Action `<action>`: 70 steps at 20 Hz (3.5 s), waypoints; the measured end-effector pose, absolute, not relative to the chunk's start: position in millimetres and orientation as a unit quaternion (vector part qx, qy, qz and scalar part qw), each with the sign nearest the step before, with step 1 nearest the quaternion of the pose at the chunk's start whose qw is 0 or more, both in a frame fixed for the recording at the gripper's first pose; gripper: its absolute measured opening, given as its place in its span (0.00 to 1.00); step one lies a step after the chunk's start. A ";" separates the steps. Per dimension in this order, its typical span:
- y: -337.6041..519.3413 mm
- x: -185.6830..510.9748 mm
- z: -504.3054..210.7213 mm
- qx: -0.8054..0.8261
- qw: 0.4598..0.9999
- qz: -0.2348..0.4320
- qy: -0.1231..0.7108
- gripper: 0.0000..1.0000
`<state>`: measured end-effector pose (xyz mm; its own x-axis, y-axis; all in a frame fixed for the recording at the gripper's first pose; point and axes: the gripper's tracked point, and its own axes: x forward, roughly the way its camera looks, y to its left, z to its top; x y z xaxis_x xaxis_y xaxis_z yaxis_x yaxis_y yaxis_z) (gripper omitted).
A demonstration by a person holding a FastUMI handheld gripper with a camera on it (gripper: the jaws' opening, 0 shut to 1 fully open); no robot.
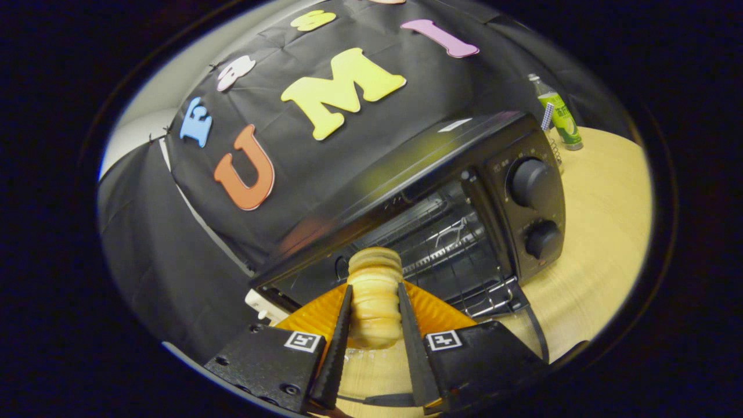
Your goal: Open the toaster oven, put the food inside, and close the toaster oven door.
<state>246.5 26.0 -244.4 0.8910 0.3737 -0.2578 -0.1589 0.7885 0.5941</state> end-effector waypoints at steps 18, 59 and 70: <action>17.4 306.3 -254.2 0.222 0.957 0.108 0.152 0.81; 18.3 92.4 -368.5 -0.064 0.941 0.026 0.331 1.00; 20.7 97.7 -371.9 -0.031 0.944 0.048 0.325 1.00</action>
